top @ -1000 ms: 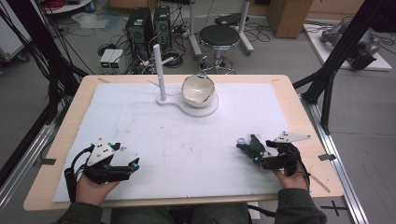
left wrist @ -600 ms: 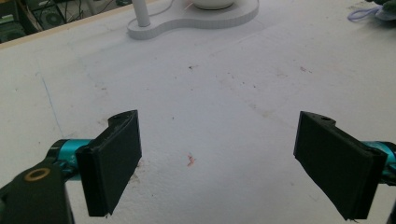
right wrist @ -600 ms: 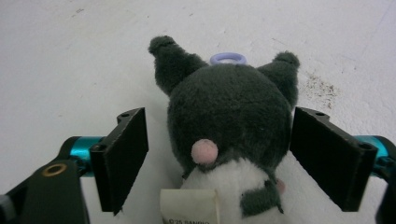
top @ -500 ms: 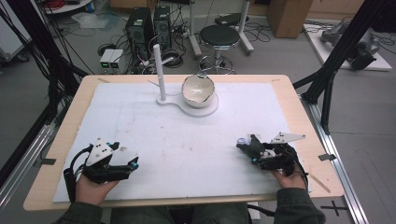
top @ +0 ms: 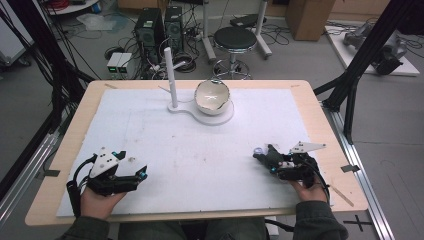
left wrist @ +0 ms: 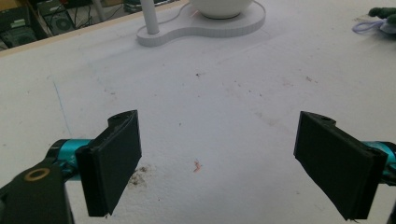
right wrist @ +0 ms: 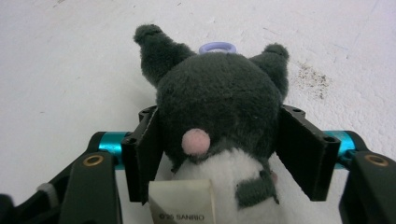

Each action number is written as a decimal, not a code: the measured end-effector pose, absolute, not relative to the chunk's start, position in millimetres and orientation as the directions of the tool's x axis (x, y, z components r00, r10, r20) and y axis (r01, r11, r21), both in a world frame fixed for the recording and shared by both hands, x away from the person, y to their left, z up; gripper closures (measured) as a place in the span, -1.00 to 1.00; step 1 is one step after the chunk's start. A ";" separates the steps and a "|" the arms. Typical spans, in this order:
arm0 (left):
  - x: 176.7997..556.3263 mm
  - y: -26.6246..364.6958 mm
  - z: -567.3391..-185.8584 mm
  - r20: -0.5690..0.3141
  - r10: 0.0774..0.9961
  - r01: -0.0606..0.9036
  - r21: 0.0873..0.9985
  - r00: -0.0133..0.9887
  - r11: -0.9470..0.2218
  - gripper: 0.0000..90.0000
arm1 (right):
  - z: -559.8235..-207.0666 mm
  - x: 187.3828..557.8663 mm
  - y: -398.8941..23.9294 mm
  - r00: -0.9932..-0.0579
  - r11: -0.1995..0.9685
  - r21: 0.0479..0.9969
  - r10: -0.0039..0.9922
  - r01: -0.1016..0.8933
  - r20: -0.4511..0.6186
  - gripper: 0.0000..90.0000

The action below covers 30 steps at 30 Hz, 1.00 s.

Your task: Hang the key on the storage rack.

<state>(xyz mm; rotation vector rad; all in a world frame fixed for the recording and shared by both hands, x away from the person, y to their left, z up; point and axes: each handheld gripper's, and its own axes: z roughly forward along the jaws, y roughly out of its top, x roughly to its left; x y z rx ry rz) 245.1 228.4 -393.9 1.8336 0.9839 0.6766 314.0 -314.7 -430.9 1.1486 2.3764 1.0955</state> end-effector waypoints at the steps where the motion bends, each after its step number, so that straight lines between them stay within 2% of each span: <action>1: 245.1 228.5 -393.8 0.042 0.848 0.340 0.904 0.529 -0.257 -0.66 | -430.8 314.3 -314.6 -0.644 0.397 0.738 0.762 0.545 0.065 -0.17; 9: 246.3 229.4 -393.6 0.046 0.855 0.333 0.909 0.517 -0.250 -0.66 | -428.9 314.0 -314.4 -0.645 0.400 0.735 0.762 0.547 0.065 -0.02; 30: 248.3 233.5 -391.9 0.031 0.867 0.320 0.922 0.497 -0.217 -0.66 | -417.8 311.0 -311.9 -0.651 0.357 0.780 0.754 0.515 0.085 0.00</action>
